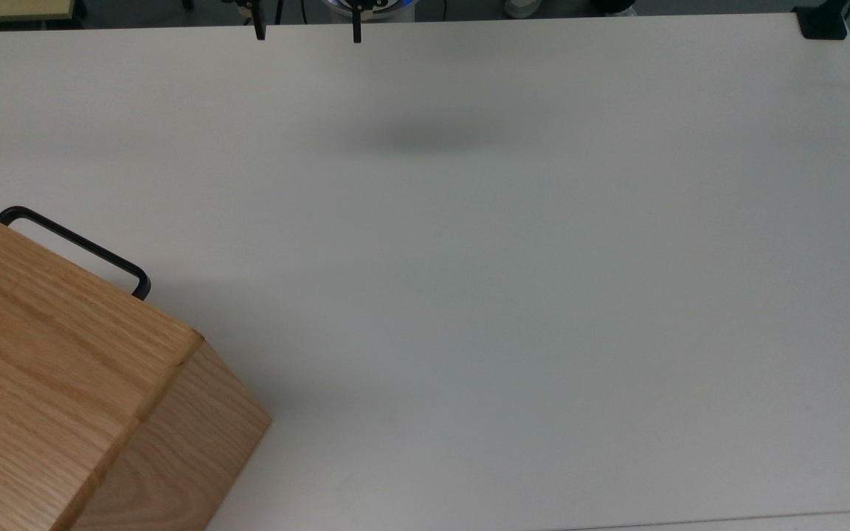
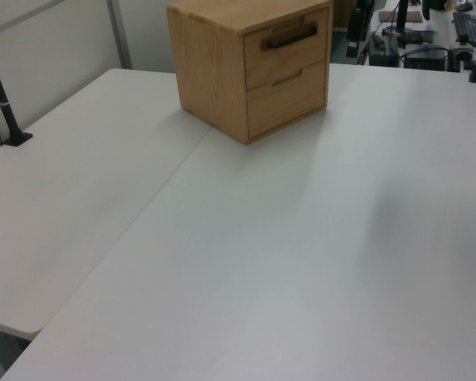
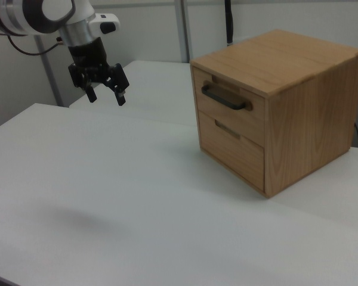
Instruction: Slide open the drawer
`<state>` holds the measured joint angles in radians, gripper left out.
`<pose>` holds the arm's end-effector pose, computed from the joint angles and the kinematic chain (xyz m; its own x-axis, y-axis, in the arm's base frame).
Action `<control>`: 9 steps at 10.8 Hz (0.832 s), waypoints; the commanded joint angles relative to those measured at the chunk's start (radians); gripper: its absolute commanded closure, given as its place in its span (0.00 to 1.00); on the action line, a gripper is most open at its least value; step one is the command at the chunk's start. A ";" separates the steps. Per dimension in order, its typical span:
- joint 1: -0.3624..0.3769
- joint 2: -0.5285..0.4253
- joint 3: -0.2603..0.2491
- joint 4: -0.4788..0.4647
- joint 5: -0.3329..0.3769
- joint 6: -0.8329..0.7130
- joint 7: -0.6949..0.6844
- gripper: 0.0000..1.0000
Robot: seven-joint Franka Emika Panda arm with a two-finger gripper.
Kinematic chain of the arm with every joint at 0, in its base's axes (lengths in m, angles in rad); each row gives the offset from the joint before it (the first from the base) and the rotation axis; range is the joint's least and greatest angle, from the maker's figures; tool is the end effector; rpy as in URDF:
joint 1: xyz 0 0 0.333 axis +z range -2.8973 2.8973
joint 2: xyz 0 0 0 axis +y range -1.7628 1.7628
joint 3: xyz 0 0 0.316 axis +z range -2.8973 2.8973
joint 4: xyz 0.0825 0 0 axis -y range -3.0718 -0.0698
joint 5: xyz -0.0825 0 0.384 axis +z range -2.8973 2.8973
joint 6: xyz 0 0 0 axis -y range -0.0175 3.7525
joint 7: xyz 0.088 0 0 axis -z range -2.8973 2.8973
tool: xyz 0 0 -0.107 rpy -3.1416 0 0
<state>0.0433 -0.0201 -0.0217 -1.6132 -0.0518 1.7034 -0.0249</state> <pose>0.5611 0.0071 0.6280 0.9927 0.0531 0.1086 0.0475 -0.9974 0.0541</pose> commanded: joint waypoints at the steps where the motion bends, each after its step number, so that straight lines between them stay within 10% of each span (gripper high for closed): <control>1: 0.015 -0.012 -0.015 -0.031 0.015 0.016 -0.007 0.00; 9: 0.003 -0.011 -0.017 -0.027 0.013 0.015 0.036 0.00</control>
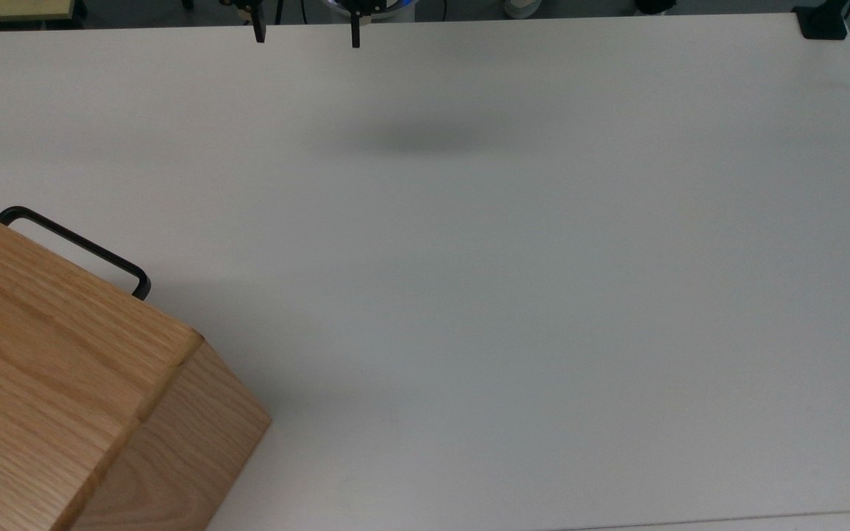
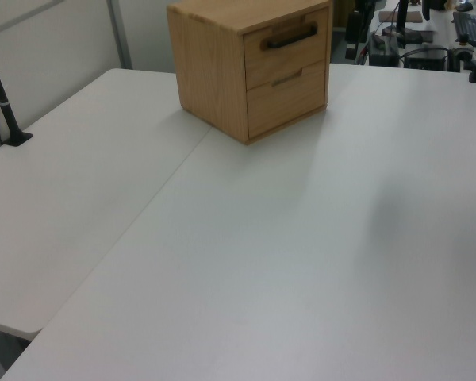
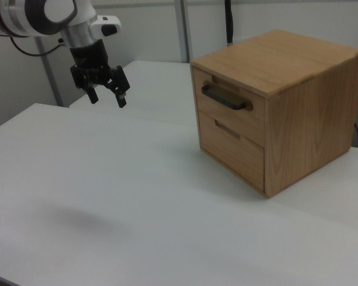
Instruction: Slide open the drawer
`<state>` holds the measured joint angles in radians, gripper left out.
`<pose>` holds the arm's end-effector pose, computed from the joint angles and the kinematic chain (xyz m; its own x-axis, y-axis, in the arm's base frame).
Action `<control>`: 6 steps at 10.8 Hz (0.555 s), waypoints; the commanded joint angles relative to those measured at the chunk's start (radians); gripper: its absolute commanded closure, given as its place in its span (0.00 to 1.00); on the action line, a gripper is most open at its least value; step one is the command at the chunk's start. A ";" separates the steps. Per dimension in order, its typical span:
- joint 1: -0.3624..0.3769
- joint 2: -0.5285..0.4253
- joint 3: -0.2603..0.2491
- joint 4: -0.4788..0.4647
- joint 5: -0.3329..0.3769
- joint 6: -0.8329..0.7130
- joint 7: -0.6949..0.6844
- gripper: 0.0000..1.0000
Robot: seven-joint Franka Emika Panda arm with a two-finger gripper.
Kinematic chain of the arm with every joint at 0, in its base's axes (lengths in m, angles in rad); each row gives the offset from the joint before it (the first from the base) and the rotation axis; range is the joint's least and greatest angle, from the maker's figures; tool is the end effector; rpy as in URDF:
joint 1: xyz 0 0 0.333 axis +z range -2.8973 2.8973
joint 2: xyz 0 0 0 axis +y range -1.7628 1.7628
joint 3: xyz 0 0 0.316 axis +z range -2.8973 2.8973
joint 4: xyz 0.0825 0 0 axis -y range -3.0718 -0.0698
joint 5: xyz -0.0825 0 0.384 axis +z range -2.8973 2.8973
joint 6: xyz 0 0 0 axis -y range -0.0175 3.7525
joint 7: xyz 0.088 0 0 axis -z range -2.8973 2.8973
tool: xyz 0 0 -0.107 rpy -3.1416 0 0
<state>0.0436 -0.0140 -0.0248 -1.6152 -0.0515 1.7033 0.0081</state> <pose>0.5628 0.0056 0.6236 0.9946 0.0174 0.1022 0.0123 -0.9987 0.0503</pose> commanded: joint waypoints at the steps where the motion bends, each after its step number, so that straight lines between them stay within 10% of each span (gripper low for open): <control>1: -0.010 -0.014 -0.012 -0.026 0.010 0.024 0.003 0.00; 6: -0.025 0.014 -0.014 -0.022 0.013 0.044 0.111 0.00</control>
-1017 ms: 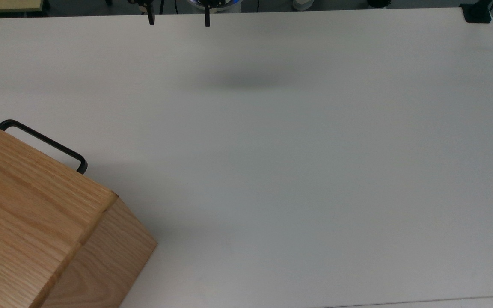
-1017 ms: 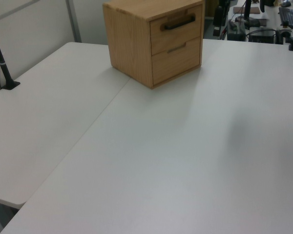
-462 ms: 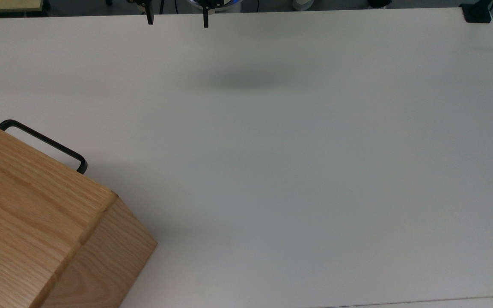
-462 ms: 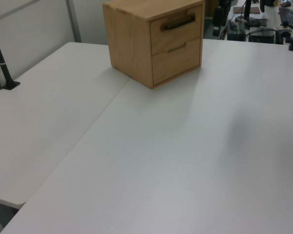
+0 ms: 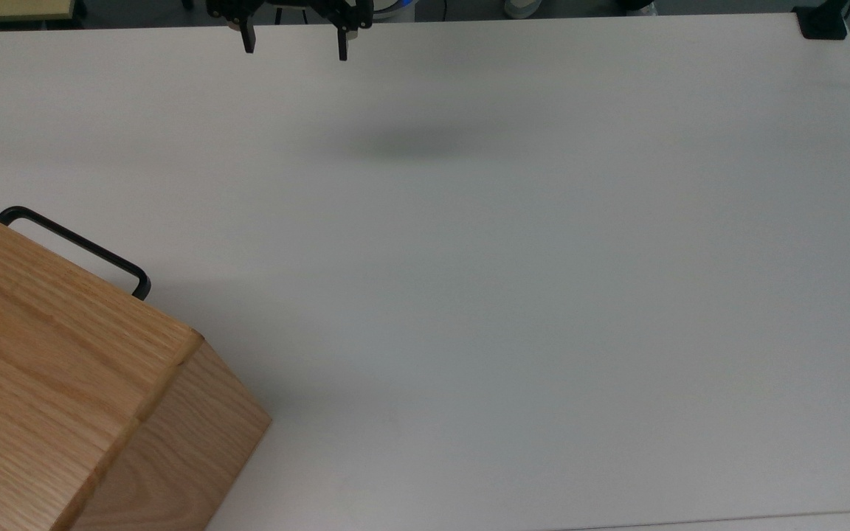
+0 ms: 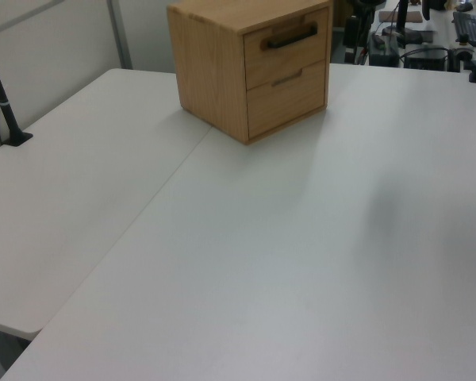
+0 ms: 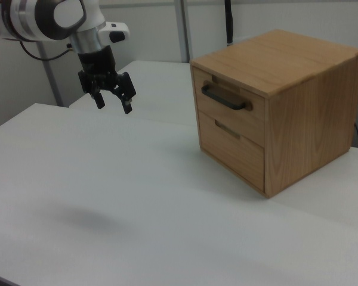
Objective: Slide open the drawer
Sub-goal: 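Move the gripper toward the black handle of the upper drawer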
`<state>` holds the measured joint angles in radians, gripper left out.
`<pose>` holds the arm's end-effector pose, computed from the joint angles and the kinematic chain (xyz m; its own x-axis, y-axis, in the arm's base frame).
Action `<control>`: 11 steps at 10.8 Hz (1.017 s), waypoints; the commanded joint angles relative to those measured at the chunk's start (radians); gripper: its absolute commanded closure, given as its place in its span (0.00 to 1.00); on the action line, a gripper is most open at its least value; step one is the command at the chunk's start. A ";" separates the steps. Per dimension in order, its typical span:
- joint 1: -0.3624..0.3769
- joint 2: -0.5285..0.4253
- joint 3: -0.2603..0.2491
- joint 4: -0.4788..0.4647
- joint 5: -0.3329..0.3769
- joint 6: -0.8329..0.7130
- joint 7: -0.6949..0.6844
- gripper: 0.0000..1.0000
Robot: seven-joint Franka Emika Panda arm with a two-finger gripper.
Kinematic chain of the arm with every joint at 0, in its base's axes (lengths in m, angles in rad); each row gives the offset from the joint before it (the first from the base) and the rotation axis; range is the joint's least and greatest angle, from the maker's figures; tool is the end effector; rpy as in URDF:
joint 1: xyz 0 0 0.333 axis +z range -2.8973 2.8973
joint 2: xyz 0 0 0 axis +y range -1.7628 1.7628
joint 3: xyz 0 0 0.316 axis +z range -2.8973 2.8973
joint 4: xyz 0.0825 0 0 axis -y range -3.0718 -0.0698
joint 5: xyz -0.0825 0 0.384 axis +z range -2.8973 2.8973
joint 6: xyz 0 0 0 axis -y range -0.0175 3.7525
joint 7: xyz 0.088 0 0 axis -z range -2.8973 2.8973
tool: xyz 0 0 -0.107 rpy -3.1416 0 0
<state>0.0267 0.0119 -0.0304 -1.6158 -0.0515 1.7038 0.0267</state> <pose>0.5702 -0.0069 0.6087 0.9967 -0.0235 0.0772 -0.0274 -0.9984 0.0497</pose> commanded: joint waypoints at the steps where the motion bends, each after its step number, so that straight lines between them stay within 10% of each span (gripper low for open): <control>1: -0.033 -0.012 -0.006 -0.022 0.013 0.095 0.192 0.00; 10: -0.126 0.101 -0.014 0.033 0.044 0.426 1.047 0.03; 11: -0.142 0.111 -0.029 0.033 0.092 0.510 1.088 0.31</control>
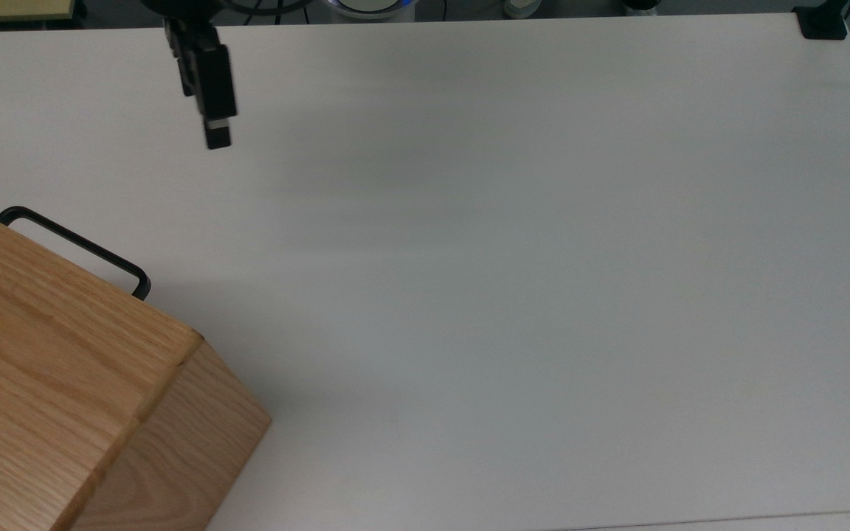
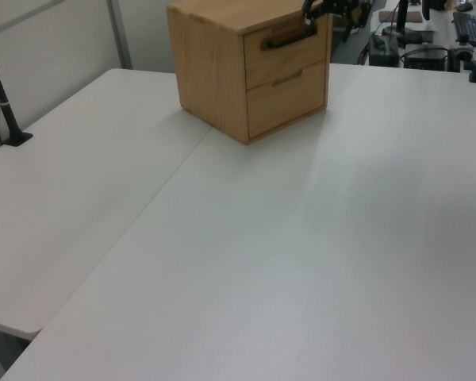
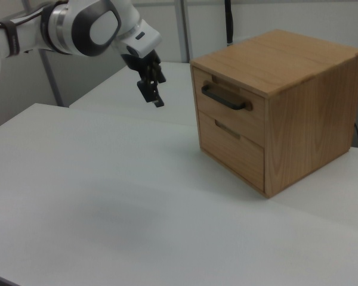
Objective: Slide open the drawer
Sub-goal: 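Move the gripper toward the black handle of the upper drawer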
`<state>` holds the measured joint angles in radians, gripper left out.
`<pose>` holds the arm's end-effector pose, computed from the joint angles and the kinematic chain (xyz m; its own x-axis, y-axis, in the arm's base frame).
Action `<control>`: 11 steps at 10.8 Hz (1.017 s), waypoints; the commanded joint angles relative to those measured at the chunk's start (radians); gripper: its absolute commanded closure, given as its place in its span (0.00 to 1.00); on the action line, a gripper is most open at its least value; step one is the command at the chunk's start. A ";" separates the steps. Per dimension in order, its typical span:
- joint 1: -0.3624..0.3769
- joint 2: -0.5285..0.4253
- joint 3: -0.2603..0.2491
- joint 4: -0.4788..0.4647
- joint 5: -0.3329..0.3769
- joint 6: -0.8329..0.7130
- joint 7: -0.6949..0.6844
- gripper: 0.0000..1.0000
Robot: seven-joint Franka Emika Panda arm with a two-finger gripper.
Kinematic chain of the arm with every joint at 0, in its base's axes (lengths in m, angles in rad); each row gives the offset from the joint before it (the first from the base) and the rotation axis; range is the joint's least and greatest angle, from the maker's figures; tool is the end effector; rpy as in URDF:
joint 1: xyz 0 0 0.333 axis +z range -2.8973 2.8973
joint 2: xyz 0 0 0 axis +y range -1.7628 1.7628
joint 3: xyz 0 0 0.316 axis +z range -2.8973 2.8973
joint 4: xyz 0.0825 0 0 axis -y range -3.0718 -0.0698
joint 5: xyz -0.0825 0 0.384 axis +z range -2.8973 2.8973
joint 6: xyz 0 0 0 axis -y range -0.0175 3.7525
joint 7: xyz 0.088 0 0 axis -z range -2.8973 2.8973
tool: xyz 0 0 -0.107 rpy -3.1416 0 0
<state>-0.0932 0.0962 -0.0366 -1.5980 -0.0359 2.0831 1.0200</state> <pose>0.6203 -0.0817 0.6087 0.3751 -0.8976 0.2316 -0.8492 -0.4329 -0.3023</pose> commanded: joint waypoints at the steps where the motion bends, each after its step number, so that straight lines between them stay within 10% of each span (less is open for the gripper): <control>1: -0.039 0.039 -0.052 0.015 0.167 0.212 0.139 0.41; 4: -0.045 0.094 -0.085 0.049 0.215 0.287 0.149 0.64; 11: -0.062 0.194 -0.085 0.050 0.223 0.429 0.138 0.63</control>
<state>-0.1586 0.2645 -0.1162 -1.5668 0.1807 2.4937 1.1537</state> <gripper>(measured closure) 0.630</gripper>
